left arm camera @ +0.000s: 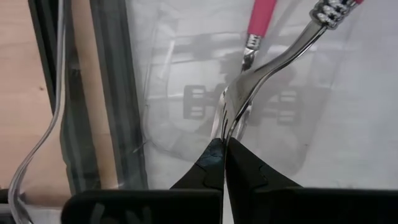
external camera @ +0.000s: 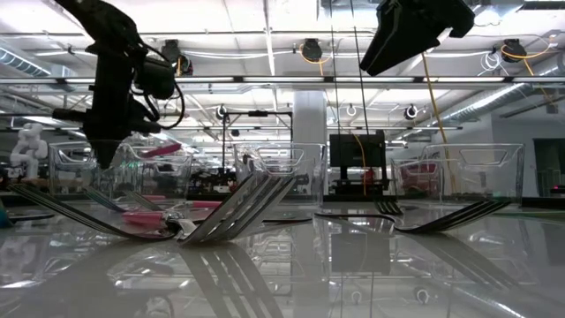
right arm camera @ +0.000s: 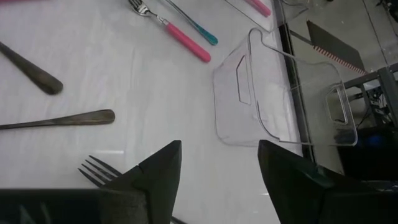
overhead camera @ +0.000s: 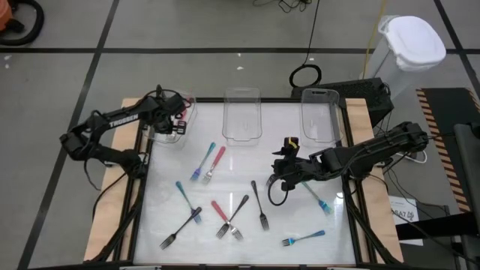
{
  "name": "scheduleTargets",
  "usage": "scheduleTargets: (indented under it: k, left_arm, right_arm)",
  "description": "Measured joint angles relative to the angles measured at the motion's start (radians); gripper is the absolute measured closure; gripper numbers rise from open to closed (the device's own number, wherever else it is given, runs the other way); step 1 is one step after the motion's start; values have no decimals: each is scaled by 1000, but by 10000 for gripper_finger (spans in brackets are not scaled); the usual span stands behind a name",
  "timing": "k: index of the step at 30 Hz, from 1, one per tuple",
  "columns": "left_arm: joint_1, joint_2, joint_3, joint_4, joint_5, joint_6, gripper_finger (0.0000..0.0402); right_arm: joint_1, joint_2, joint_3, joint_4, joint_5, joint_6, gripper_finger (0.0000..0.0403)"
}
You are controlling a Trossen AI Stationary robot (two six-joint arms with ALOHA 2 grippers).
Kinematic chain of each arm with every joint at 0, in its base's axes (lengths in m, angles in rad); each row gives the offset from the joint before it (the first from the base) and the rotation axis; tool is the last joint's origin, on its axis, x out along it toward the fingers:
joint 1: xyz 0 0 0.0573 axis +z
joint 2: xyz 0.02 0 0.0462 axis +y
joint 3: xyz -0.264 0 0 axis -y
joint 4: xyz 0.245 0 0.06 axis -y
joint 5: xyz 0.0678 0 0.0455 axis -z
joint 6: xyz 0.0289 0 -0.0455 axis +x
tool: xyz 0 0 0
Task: Sort silverware by color (type)
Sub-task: Put the pink fork into the left transparent bin
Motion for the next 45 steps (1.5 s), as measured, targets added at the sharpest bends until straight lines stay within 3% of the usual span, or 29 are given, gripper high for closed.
scheduleTargets:
  k: [10, 27, 36, 40, 45]
  left_arm:
    - [15, 6, 0, -1, 1, 29, 372]
    - [-7, -10, 0, 26, -77, 113, 367]
    - [-187, -190, 0, 188, -128, 183, 367]
    - [-307, -274, 0, 258, -157, 179, 367]
    - [-498, -295, 0, 304, -252, 118, 367]
  right_arm:
    - [0, 0, 0, 0, 0, -3, 196]
    - [0, 0, 0, 0, 0, 2, 196]
    - [0, 0, 0, 12, -4, 5, 196]
    - [0, 0, 0, 12, -29, 25, 196]
    - [0, 0, 0, 12, -54, 59, 196]
